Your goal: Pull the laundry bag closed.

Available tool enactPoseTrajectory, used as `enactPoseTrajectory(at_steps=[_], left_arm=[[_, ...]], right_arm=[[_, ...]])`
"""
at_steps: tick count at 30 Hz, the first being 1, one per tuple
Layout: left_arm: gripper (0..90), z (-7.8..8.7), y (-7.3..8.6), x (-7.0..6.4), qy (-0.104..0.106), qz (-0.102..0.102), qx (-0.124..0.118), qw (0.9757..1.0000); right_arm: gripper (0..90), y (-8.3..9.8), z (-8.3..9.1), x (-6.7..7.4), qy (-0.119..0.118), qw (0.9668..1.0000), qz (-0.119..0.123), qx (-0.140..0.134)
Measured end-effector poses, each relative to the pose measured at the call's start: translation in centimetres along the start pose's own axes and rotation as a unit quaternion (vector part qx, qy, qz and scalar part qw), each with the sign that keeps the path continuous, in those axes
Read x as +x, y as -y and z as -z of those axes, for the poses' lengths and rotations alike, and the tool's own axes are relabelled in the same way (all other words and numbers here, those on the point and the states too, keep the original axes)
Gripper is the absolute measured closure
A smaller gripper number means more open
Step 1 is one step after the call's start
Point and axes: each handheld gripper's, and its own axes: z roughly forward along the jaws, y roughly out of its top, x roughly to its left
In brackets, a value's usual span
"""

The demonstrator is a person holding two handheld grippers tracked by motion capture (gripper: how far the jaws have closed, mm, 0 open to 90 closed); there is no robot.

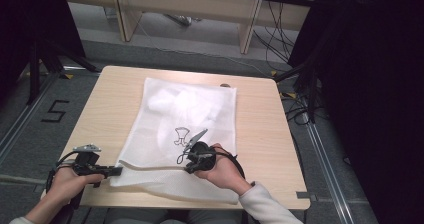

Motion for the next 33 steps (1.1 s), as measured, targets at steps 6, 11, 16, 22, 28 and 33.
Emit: enactPoseTrajectory(at_steps=[6, 11, 16, 22, 28, 33], left_arm=[[86.3, -0.1, 0.0, 0.0, 0.0, 0.002, -0.006, 1.0], [86.3, -0.1, 0.0, 0.0, 0.0, 0.002, -0.007, 1.0], [86.3, -0.1, 0.1, 0.0, 0.0, 0.002, -0.007, 1.0], [86.3, -0.1, 0.0, 0.0, 0.001, 0.002, -0.002, 1.0], [86.3, -0.1, 0.0, 0.0, -0.001, 0.002, -0.005, 1.0], [86.3, -0.1, 0.1, 0.0, 0.0, 0.003, -0.006, 1.0]], right_arm=[[82.3, 0.3, 0.2, -0.1, 0.0, 1.0, -0.002, -0.003], [82.3, 0.5, 0.4, -0.2, 0.002, 1.0, -0.004, -0.003], [82.3, 0.7, 0.5, -0.3, 0.002, 1.0, -0.006, -0.003], [82.3, 0.8, 0.8, -0.3, 0.002, 1.0, -0.008, -0.004], [82.3, 1.2, 0.9, -0.5, 0.002, 0.9999, -0.009, -0.004], [82.3, 1.4, 1.1, -0.5, 0.003, 0.9999, -0.012, -0.006]])
